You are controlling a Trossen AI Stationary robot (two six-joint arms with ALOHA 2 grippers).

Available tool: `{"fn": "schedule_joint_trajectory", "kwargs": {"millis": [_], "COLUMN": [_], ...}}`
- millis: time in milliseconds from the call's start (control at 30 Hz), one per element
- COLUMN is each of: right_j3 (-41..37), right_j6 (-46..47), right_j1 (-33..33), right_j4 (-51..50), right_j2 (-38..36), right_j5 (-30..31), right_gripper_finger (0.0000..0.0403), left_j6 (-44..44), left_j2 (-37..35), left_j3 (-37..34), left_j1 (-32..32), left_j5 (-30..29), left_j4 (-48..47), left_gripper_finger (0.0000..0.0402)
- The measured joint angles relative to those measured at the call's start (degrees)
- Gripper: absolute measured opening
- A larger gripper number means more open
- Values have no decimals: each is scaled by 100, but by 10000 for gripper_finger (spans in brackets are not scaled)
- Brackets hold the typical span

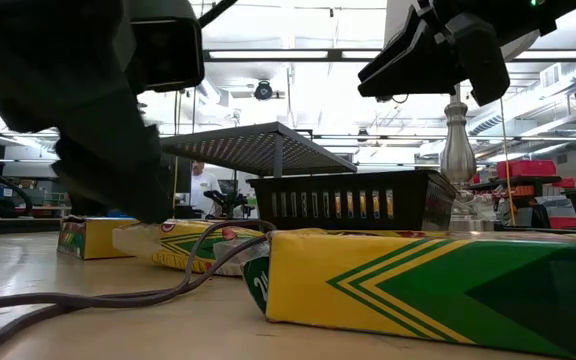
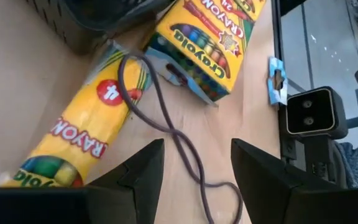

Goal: Pick & Place Office Desk Supplies
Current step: Put the black rubber band into the yellow bin

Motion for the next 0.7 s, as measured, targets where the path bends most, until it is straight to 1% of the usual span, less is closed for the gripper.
{"fn": "schedule_joint_trajectory", "kwargs": {"millis": [200,400,533,700], "right_j3": [0,0,0,0], "right_j6": [-44,-42,-42,-43], "right_j1": [-6,-4,-4,-4], "right_j4": [2,2,2,3], "right_j2": [0,0,0,0], "right_j5": [0,0,-2,-2], "right_gripper_finger": [188,188,188,188], "left_j6": [-1,120,287,311], "left_j2": [116,406,437,444], "left_j3": [0,21,15,11], "left_j1": [65,198,298,339], "left_j5": [-57,34,121,132], "left_j4": [-25,307,639,678], "left_gripper_finger": [193,193,193,193]}}
